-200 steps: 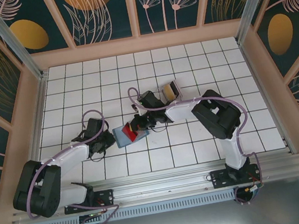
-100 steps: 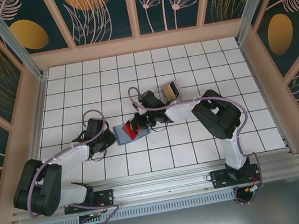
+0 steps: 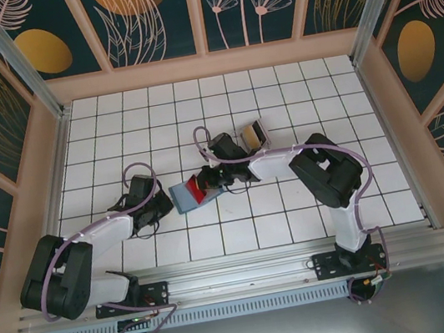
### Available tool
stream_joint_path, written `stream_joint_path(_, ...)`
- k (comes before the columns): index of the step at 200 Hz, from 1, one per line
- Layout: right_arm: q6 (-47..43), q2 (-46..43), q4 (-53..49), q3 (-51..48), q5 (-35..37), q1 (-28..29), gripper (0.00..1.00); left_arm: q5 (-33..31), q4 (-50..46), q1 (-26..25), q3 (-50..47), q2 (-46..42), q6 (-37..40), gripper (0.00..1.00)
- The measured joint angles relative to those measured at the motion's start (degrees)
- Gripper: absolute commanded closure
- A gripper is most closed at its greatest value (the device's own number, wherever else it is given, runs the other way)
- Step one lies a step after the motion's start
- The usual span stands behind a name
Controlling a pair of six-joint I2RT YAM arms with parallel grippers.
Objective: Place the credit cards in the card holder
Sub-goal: Insert the credit card into the card slot.
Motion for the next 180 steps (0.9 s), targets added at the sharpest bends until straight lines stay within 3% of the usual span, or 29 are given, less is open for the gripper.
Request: stream_joint_path(180,-5.3,0.0,2.6,-1.0,3.2,0.3,1.0,1.0,0.4,0.0,0.8,1.2,0.0,0.93)
